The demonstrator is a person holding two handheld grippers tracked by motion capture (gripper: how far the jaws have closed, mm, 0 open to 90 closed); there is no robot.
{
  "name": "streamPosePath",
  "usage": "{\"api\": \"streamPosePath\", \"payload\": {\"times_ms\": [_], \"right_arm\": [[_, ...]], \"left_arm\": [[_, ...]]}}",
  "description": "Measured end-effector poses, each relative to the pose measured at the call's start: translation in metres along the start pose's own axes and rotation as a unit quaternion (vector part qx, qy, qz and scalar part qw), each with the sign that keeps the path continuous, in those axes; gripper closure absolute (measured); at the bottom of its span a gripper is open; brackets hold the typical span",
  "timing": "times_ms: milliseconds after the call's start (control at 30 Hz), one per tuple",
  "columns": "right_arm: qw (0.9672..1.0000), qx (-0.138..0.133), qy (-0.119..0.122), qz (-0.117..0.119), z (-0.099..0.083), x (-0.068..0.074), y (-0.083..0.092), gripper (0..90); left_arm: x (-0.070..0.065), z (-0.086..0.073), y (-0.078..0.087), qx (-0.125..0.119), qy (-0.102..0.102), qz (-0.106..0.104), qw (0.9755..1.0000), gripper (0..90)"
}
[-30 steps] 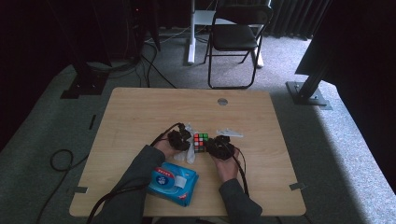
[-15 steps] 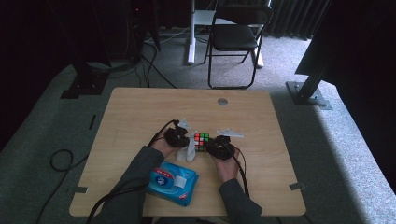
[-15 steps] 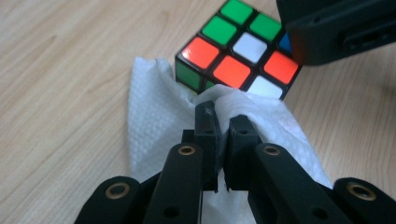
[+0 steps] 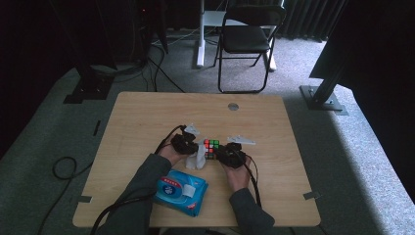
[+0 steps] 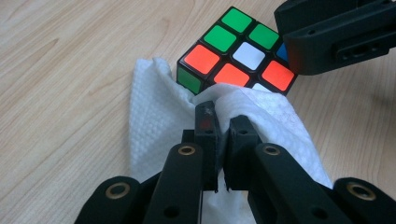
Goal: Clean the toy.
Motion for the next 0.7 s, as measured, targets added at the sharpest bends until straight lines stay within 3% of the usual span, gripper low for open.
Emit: {"api": "streamPosePath", "payload": {"times_ms": [233,367,700], "right_arm": [[1.0,-0.001,-0.003,0.001,-0.0003,-0.0003,0.0005,66.0],[1.0,0.0,-0.003,0.001,-0.0003,-0.0004,0.0009,66.4],[1.0,-0.004,-0.006,-0.006,0.0006,-0.0007,-0.0005,66.8]], "left_arm": [[-0.0025,-0.0041,-0.0037,0.018,-0.007,-0.001,0.9998,85.7],[-0.0046,-0.0086,-0.0089,0.043,-0.016,-0.006,0.9989,85.7],[-0.0041,-0.0097,-0.0103,0.047,-0.014,-0.008,0.9987,85.3]]}}
Point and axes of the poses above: each handheld gripper's, and its own axes: y roughly backward along the jaws, z roughly out of its top, x roughly to its left, the point moved 7 cm from there along -y, roughly forward along the jaws, and after that the axes turned 6 degrees about -x, right-handed, at the moved point
